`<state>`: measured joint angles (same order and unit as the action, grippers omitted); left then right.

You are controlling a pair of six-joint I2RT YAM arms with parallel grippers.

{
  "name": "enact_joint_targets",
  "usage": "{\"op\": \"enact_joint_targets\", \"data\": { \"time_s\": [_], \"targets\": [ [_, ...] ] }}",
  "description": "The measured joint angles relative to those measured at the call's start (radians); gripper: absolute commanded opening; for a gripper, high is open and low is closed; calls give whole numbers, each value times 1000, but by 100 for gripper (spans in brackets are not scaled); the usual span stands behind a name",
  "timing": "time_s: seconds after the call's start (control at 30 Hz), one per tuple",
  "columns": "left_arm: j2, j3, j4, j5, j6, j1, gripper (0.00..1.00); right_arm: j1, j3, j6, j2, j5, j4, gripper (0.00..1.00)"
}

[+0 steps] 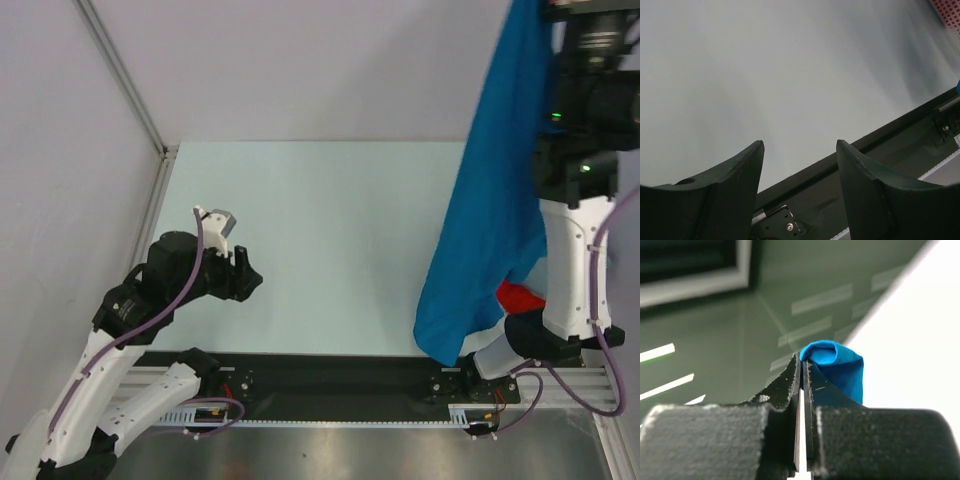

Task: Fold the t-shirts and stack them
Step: Move the tshirt to the center of the board

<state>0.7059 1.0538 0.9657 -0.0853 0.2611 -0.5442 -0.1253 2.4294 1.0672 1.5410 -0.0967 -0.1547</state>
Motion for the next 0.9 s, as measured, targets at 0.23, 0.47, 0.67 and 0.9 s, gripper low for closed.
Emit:
{"op": "enact_joint_targets", "data": {
  "time_s": [0.23,0.47,0.67,0.9],
  "targets": [
    [1,64,19,106,0,-2,73,-370,-367,-121,4,-34,24,0],
    [-45,108,51,173,4,-2,84,-538,-591,-69,92,20,253,79],
    [-31,159,52,187,19,-2,95,-541,-508,-233,292,210,710,86],
    [221,179,-45,34,53,-3,67,-267,-1149,-367,3,367,891,47]
  ]
}}
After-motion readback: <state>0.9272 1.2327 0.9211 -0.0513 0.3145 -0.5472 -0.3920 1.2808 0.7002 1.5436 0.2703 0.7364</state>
